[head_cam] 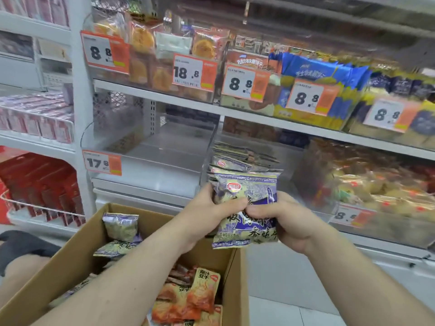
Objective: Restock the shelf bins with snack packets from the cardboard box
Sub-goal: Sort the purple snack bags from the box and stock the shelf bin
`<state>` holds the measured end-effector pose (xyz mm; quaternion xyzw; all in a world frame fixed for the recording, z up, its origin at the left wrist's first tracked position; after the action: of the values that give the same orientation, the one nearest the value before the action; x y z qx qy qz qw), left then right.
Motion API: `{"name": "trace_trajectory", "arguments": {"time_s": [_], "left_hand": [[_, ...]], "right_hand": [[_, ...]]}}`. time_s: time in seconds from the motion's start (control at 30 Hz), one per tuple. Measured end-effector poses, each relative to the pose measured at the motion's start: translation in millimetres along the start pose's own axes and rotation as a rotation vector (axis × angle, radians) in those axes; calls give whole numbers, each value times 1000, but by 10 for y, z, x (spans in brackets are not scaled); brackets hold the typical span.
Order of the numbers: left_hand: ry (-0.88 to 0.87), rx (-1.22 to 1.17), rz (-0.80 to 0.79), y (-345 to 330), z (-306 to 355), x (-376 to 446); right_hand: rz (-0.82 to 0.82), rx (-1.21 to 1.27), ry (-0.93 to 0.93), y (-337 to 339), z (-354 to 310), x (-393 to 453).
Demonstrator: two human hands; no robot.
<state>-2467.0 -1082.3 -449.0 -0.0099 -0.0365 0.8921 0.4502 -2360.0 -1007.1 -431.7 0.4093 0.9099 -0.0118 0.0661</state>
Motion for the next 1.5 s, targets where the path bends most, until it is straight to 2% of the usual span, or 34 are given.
{"name": "trace_trajectory", "arguments": {"time_s": [0.13,0.17,0.27,0.33,0.5,0.63,0.87,0.93,1.03,1.17,1.37,1.43,1.5], "left_hand": [[-598,530,231,-42,317,146],[-685,693,272,-76,322,182],[-778,1072,253,-218,187,344],[-763,1185,207,-272,54,440],[-820,1158,220,-236,-144,509],[-792,1123,231,-225,-160,541],[-802,1089,282,-248,-157,549],[-806,1077,307,-244,-161,550],[-814,1085,314,-240,-148,537],[-790,1144,252,-252,-143,527],[-779,1169,213,-245,-108,490],[-773,1159,203,-253,-90,488],[-752,1009,202,-235,-45,459]], "right_hand": [[252,21,48,680,-280,302],[314,21,71,843,-346,388],[403,-135,127,1165,-451,658],[395,-239,130,1270,-395,871],[287,-427,44,1344,63,1333],[194,-579,13,1272,294,1448],[238,-911,-46,1275,369,1455],[192,-878,-89,1106,383,1410],[187,-664,-328,989,527,1343],[194,-628,-544,1053,674,1320],[157,-660,-557,1191,586,1249],[240,-679,-502,1236,440,1175],[347,-757,-440,1277,262,1082]]}}
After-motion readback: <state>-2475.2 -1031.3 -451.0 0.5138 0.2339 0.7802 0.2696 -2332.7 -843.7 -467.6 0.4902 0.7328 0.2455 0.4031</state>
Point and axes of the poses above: each hand's wrist, its own x-axis towards the middle knuckle, its own y-axis out of the back of the hand, z = x × y, the point moved 9 cm from there along x, towards the middle knuckle, and after that the axes turned 14 degrees about z, right-handed, at the moved point
